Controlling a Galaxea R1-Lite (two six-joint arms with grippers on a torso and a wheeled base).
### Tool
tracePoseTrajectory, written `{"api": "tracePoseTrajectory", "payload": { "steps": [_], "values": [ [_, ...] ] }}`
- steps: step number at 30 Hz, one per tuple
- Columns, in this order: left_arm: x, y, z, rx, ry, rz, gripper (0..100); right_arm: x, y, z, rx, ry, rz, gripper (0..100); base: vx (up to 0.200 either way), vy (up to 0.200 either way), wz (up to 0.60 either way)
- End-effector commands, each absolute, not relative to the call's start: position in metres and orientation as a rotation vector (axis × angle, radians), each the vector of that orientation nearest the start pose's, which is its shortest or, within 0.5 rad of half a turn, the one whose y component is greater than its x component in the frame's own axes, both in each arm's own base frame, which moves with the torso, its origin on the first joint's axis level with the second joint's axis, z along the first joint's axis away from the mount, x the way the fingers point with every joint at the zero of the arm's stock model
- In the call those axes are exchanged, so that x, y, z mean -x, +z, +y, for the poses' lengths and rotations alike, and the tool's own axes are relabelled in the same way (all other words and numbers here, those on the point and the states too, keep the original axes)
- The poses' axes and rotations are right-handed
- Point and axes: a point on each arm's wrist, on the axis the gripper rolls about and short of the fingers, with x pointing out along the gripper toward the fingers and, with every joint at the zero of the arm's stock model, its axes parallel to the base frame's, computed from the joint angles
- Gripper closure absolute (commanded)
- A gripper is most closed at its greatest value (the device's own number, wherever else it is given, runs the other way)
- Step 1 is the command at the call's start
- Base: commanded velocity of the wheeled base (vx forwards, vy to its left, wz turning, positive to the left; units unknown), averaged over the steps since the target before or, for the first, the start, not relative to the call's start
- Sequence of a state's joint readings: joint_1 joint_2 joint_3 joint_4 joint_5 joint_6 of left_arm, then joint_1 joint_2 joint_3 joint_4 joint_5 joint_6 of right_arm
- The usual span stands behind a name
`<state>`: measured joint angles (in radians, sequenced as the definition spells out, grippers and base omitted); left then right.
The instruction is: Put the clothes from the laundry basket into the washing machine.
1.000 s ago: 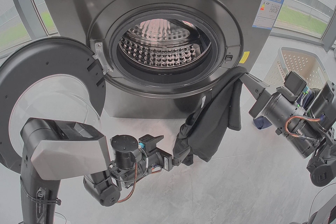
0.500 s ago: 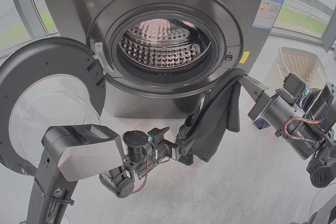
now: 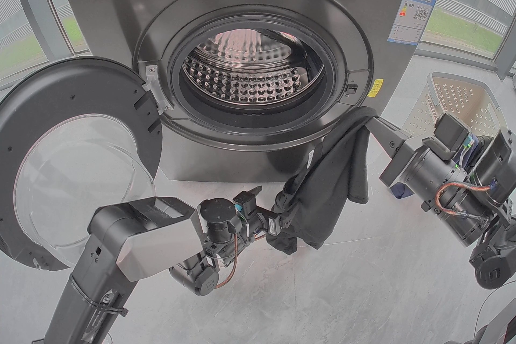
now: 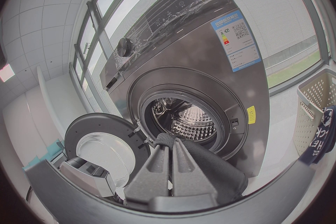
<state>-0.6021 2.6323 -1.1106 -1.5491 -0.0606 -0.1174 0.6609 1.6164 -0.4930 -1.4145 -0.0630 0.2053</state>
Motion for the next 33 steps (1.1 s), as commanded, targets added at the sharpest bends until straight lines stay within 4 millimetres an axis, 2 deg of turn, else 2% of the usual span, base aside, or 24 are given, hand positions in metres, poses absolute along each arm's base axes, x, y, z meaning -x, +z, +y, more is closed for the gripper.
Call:
{"api": "tracePoseTrajectory", "payload": {
  "steps": [1,5,6,17,21,24,25,26,31,32,33],
  "values": [
    [-0.373,-0.034,-0.259,0.119,-0.663,0.015,0,-0.203,0.203,0.156,-0.302,0.621,-0.214,100,0.000,0.000,0.00],
    [-0.378,-0.035,-0.260,0.113,-0.658,-0.004,0,-0.203,0.203,0.156,-0.301,0.621,-0.211,100,0.000,0.000,0.00],
    [-0.379,-0.034,-0.261,0.114,-0.655,-0.012,100,-0.203,0.203,0.156,-0.302,0.621,-0.212,100,0.000,0.000,0.00],
    [-0.388,-0.021,-0.265,0.131,-0.623,-0.076,100,-0.203,0.201,0.155,-0.299,0.619,-0.206,100,0.000,0.000,0.00],
    [-0.388,-0.003,-0.255,0.135,-0.607,-0.093,100,-0.205,0.200,0.153,-0.296,0.605,-0.202,100,0.000,0.000,0.00],
    [-0.370,0.040,-0.241,0.151,-0.603,-0.111,100,-0.207,0.196,0.151,-0.288,0.590,-0.184,100,0.000,0.000,0.00],
    [-0.370,0.040,-0.241,0.151,-0.603,-0.111,100,-0.207,0.196,0.151,-0.288,0.590,-0.184,100,0.000,0.000,0.00],
    [-0.354,0.069,-0.228,0.155,-0.598,-0.124,100,-0.212,0.192,0.150,-0.283,0.575,-0.172,100,0.000,0.000,0.00],
    [-0.309,0.114,-0.196,0.155,-0.592,-0.127,100,-0.215,0.185,0.151,-0.277,0.571,-0.151,100,0.000,0.000,0.00],
    [-0.299,0.121,-0.189,0.155,-0.592,-0.127,100,-0.215,0.184,0.151,-0.277,0.570,-0.147,100,0.000,0.000,0.00],
    [-0.299,0.121,-0.189,0.155,-0.592,-0.127,100,-0.215,0.184,0.151,-0.277,0.570,-0.147,100,0.000,0.000,0.00]
  ]
}}
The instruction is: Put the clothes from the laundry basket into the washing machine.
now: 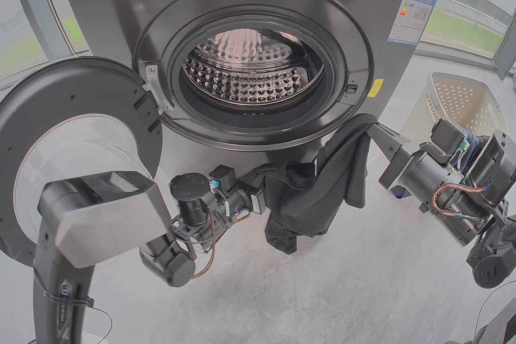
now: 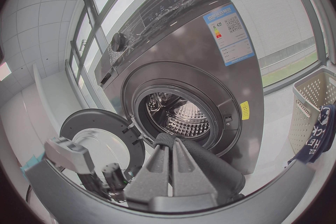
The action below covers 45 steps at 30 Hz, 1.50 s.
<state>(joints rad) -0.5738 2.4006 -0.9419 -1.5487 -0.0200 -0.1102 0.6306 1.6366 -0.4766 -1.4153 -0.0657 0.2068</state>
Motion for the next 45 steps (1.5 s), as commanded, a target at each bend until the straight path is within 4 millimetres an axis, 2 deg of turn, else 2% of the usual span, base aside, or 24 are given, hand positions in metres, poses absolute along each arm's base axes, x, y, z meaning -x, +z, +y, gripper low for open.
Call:
{"api": "tracePoseTrajectory", "payload": {
  "steps": [1,7,9,11,14,17,23,27,28,29,30,31,38,41,45],
  "values": [
    [-0.284,0.131,-0.178,0.162,-0.589,-0.125,100,-0.215,0.184,0.151,-0.278,0.572,-0.144,100,0.000,0.000,0.00],
    [-0.242,0.157,-0.150,0.200,-0.594,-0.151,100,-0.215,0.184,0.151,-0.278,0.572,-0.144,100,0.000,0.000,0.00],
    [-0.238,0.157,-0.150,0.206,-0.602,-0.144,100,-0.214,0.184,0.152,-0.280,0.573,-0.144,100,0.000,0.000,0.00],
    [-0.234,0.144,-0.150,0.193,-0.609,-0.087,100,-0.213,0.184,0.153,-0.287,0.580,-0.141,100,0.000,0.000,0.00],
    [-0.235,0.125,-0.152,0.170,-0.609,-0.012,100,-0.213,0.184,0.153,-0.288,0.580,-0.141,100,0.000,0.000,0.00],
    [-0.239,0.124,-0.152,0.170,-0.602,-0.013,100,-0.214,0.185,0.152,-0.289,0.574,-0.144,100,0.000,0.000,0.00],
    [-0.247,0.141,-0.147,0.196,-0.577,-0.088,100,-0.217,0.183,0.149,-0.286,0.542,-0.142,100,0.000,0.000,0.00],
    [-0.257,0.158,-0.127,0.204,-0.519,-0.161,100,-0.230,0.178,0.137,-0.277,0.458,-0.133,100,0.000,0.000,0.00],
    [-0.259,0.167,-0.110,0.200,-0.495,-0.195,100,-0.233,0.177,0.133,-0.274,0.434,-0.131,100,0.000,0.000,0.00],
    [-0.259,0.167,-0.110,0.200,-0.495,-0.195,100,-0.233,0.177,0.133,-0.274,0.434,-0.131,100,0.000,0.000,0.00],
    [-0.259,0.172,-0.093,0.199,-0.487,-0.211,100,-0.234,0.176,0.130,-0.273,0.420,-0.132,100,0.000,0.000,0.00],
    [-0.260,0.174,-0.089,0.203,-0.491,-0.218,100,-0.235,0.177,0.129,-0.274,0.419,-0.135,100,0.000,0.000,0.00],
    [-0.260,0.182,-0.085,0.213,-0.509,-0.245,100,-0.237,0.178,0.128,-0.277,0.386,-0.142,100,0.000,0.000,0.00],
    [-0.250,0.193,-0.081,0.223,-0.509,-0.283,100,-0.236,0.181,0.126,-0.279,0.375,-0.152,100,0.000,0.000,0.00],
    [-0.247,0.198,-0.083,0.225,-0.524,-0.302,100,-0.237,0.184,0.122,-0.281,0.359,-0.163,100,0.000,0.000,0.00]
  ]
}}
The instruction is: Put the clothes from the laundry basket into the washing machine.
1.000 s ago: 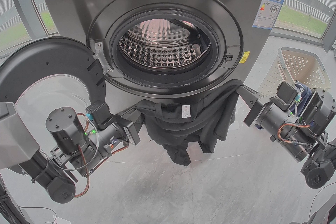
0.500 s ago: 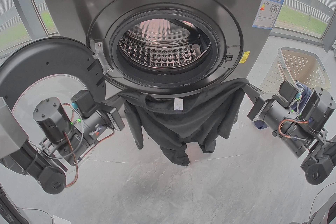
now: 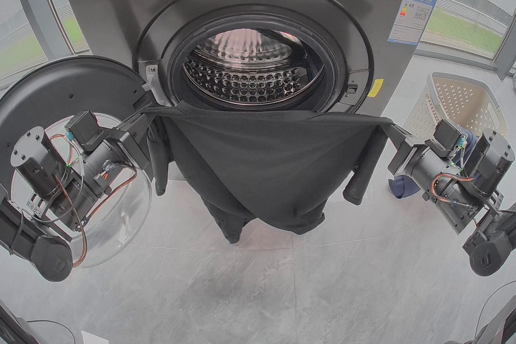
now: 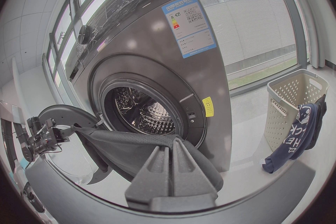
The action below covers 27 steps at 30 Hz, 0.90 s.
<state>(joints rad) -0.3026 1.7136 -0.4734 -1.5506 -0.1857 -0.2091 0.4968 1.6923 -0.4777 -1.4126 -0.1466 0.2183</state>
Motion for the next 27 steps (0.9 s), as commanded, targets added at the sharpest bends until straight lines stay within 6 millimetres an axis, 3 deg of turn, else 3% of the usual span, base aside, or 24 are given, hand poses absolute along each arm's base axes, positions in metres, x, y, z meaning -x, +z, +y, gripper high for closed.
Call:
{"api": "tracePoseTrajectory", "payload": {
  "steps": [1,10,13,27],
  "values": [
    [-0.247,0.199,-0.084,0.225,-0.531,-0.304,100,-0.237,0.183,0.120,-0.281,0.353,-0.164,100,0.000,0.000,0.00],
    [-0.242,0.192,-0.110,0.229,-0.634,-0.272,100,-0.239,0.181,0.127,-0.262,0.370,-0.159,100,0.000,0.000,0.00],
    [-0.231,0.189,-0.118,0.231,-0.675,-0.253,100,-0.237,0.181,0.129,-0.255,0.377,-0.164,100,0.000,0.000,0.00],
    [-0.229,0.189,-0.121,0.205,-0.676,-0.260,100,-0.235,0.185,0.122,-0.259,0.346,-0.177,100,0.000,0.000,0.00]
  ]
}}
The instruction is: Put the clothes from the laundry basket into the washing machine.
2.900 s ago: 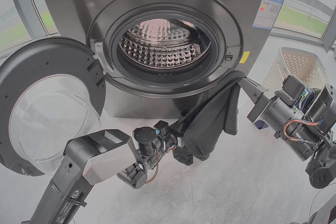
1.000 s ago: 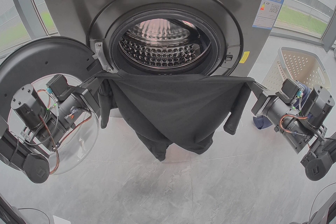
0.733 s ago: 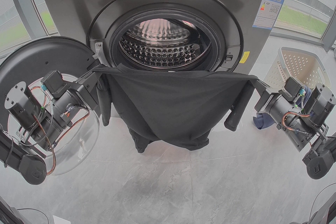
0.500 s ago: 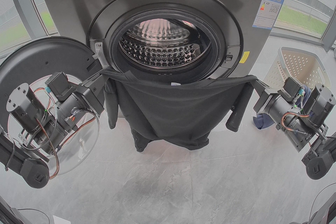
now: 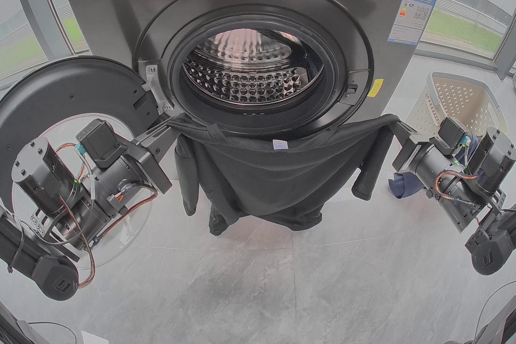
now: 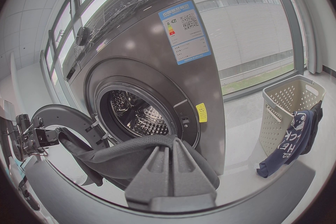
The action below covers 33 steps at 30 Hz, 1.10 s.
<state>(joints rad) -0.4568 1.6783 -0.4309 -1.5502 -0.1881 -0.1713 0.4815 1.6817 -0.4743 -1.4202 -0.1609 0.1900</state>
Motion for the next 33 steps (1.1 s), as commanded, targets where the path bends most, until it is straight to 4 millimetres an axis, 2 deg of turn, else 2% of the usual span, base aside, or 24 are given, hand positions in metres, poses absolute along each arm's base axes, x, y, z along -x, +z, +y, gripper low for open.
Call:
{"api": "tracePoseTrajectory", "payload": {
  "steps": [1,6,13,18,21,27,33],
  "values": [
    [-0.229,0.189,-0.121,0.205,-0.676,-0.260,100,-0.235,0.185,0.122,-0.259,0.346,-0.177,100,0.000,0.000,0.00],
    [-0.227,0.191,-0.118,0.195,-0.664,-0.269,100,-0.230,0.183,0.129,-0.267,0.346,-0.168,100,0.000,0.000,0.00],
    [-0.221,0.197,-0.112,0.190,-0.654,-0.295,100,-0.228,0.185,0.125,-0.268,0.337,-0.174,100,0.000,0.000,0.00],
    [-0.219,0.205,-0.107,0.201,-0.642,-0.328,100,-0.224,0.195,0.111,-0.259,0.298,-0.207,100,0.000,0.000,0.00],
    [-0.217,0.207,-0.105,0.194,-0.636,-0.337,100,-0.221,0.197,0.111,-0.220,0.298,-0.223,100,0.000,0.000,0.00],
    [-0.216,0.214,-0.104,0.208,-0.636,-0.366,100,-0.226,0.205,0.114,-0.226,0.306,-0.254,100,0.000,0.000,0.00],
    [-0.214,0.221,-0.101,0.214,-0.627,-0.394,100,-0.233,0.204,0.117,-0.229,0.309,-0.261,100,0.000,0.000,0.00]
  ]
}}
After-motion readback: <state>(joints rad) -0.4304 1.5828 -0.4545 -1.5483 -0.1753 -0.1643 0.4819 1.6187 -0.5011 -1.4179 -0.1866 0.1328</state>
